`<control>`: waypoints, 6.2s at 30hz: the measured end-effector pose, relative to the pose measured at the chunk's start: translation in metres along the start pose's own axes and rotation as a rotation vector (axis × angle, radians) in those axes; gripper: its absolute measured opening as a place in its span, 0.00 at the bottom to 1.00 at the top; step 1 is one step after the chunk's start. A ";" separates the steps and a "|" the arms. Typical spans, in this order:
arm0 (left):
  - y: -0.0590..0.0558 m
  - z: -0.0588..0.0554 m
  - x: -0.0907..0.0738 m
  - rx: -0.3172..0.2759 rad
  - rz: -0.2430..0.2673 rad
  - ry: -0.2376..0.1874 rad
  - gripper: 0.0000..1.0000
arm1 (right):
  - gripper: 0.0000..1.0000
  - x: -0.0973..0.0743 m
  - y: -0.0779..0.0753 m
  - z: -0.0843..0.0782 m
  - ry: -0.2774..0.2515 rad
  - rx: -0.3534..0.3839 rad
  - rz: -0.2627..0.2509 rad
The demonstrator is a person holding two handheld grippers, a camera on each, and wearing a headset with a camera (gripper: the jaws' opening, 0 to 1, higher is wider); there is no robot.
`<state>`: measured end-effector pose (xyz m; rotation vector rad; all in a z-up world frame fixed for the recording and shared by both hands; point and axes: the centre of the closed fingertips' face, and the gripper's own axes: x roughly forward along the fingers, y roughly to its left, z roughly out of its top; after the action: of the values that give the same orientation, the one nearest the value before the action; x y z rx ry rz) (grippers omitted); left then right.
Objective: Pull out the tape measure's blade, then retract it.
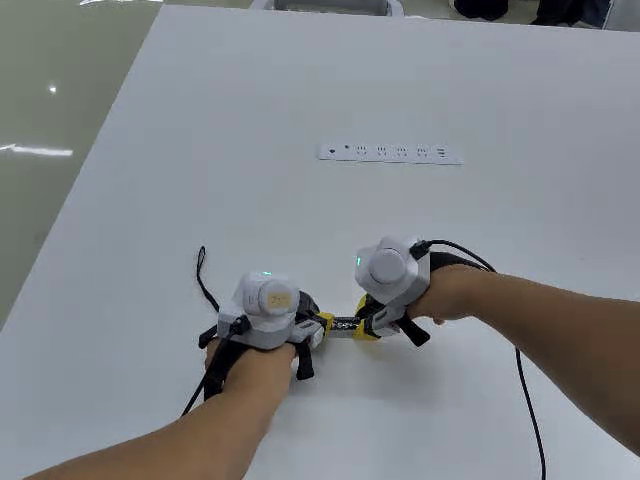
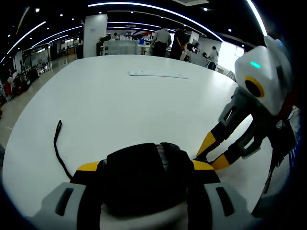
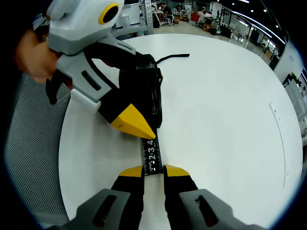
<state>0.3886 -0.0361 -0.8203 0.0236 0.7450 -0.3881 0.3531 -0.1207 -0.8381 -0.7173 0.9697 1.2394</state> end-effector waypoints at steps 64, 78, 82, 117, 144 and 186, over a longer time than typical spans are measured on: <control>-0.001 0.000 0.000 -0.002 -0.008 -0.007 0.70 | 0.14 0.010 0.002 0.019 -0.022 -0.025 0.010; 0.000 0.000 0.002 -0.007 -0.011 -0.009 0.70 | 0.14 0.010 0.002 0.022 -0.072 -0.018 0.029; 0.000 0.001 0.001 -0.008 -0.011 -0.009 0.70 | 0.14 0.011 0.002 0.024 -0.083 -0.039 0.021; 0.000 0.001 0.000 -0.030 -0.027 -0.016 0.70 | 0.14 0.017 0.004 0.039 -0.165 -0.058 0.034; -0.001 0.000 0.000 -0.034 -0.038 -0.018 0.70 | 0.15 0.016 0.004 0.036 -0.199 -0.068 -0.006; -0.001 0.015 -0.011 -0.042 -0.154 -0.106 0.78 | 0.59 0.011 0.000 0.037 -0.241 0.022 -0.072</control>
<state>0.3910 -0.0361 -0.8017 -0.0936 0.6521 -0.5164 0.3611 -0.0832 -0.8318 -0.5654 0.7519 1.2185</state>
